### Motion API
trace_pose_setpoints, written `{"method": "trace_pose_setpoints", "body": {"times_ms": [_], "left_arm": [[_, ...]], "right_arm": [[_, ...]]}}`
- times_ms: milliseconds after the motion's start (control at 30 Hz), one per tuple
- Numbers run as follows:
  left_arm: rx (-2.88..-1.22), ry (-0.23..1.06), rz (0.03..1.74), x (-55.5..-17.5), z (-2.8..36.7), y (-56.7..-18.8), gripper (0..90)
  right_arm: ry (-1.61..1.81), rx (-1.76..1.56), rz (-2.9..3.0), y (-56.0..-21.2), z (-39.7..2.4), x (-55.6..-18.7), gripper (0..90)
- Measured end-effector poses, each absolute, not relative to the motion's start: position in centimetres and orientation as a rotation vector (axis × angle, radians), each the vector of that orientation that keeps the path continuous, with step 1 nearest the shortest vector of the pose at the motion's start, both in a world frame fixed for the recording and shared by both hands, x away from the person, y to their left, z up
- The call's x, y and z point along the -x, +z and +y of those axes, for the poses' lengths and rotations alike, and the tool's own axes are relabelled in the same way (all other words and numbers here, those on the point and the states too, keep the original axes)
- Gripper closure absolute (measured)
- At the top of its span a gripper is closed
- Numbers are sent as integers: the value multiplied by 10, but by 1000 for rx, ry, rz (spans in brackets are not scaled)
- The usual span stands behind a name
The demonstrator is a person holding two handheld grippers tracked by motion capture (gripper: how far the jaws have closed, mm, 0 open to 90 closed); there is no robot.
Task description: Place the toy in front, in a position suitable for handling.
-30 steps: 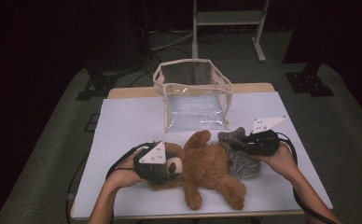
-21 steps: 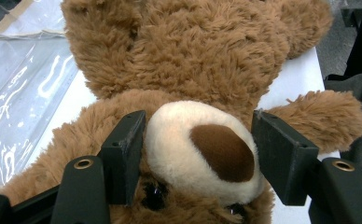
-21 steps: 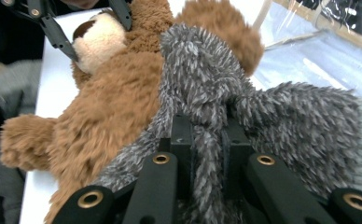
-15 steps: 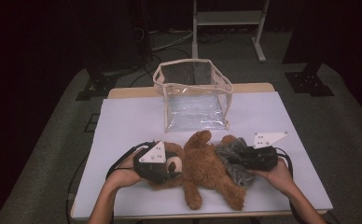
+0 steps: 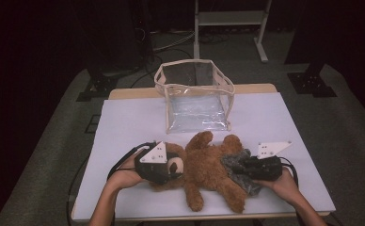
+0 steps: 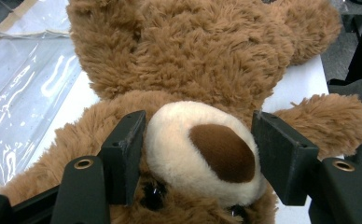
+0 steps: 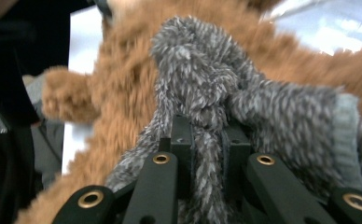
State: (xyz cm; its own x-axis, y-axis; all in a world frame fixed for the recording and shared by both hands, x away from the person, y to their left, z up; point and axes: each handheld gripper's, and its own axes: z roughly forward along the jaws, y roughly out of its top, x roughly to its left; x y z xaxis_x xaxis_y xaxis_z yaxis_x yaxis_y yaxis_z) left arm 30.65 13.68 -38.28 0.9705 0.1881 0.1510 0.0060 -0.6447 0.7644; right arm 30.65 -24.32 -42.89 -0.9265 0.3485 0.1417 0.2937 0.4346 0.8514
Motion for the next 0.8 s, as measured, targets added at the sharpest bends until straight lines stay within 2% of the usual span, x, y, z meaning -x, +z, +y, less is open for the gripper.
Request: {"method": "trace_pose_setpoints", "body": {"times_ms": [133, 333, 567, 800], "left_arm": [[-2260, 274, 134, -306, 137, -383, 364], [-2261, 275, 137, -307, 136, -383, 363], [-2257, 270, 132, -306, 136, -384, 363], [-2274, 272, 125, -306, 133, -384, 363]], "right_arm": [[1435, -577, 2651, -428, -246, -304, 787], [1540, -545, 2547, -401, -250, -304, 786], [1524, -552, 2645, -427, -236, -306, 786], [1526, -475, 2542, -376, -232, -312, 787]]}}
